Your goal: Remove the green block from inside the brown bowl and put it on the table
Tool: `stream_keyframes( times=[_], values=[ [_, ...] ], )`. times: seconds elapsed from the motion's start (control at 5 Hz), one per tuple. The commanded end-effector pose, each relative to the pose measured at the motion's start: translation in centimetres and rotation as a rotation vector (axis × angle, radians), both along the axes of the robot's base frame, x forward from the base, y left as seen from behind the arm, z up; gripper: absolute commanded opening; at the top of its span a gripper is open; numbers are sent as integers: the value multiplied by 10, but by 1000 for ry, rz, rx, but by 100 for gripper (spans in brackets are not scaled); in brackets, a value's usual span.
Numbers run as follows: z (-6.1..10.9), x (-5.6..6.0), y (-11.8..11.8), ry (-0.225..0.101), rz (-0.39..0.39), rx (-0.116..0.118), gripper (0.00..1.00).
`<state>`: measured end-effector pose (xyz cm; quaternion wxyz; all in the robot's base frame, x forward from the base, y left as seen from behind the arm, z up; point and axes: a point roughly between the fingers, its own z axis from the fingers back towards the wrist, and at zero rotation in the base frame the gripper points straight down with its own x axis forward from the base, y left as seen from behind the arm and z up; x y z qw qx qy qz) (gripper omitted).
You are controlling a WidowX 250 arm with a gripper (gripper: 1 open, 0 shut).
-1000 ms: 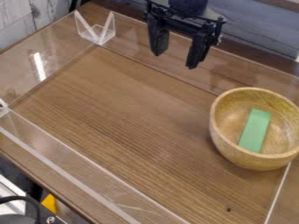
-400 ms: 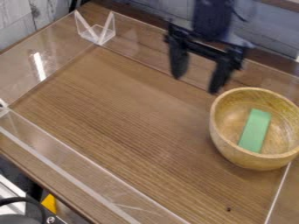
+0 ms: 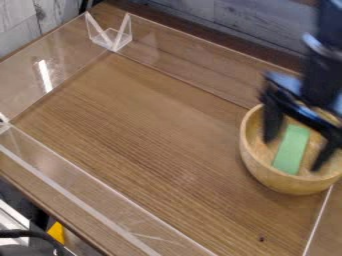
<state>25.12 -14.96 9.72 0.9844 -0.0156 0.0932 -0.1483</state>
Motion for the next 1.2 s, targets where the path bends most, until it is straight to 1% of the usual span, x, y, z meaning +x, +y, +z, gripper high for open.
stream_keyframes(
  times=[0.0, 0.2, 0.6, 1.0],
  values=[
    [7, 15, 1, -67, -20, -28, 100],
    [3, 19, 6, -77, -24, -24, 100],
    [-6, 22, 18, -85, -18, -21, 100],
    [-15, 28, 29, -103, -10, -33, 100]
  ],
)
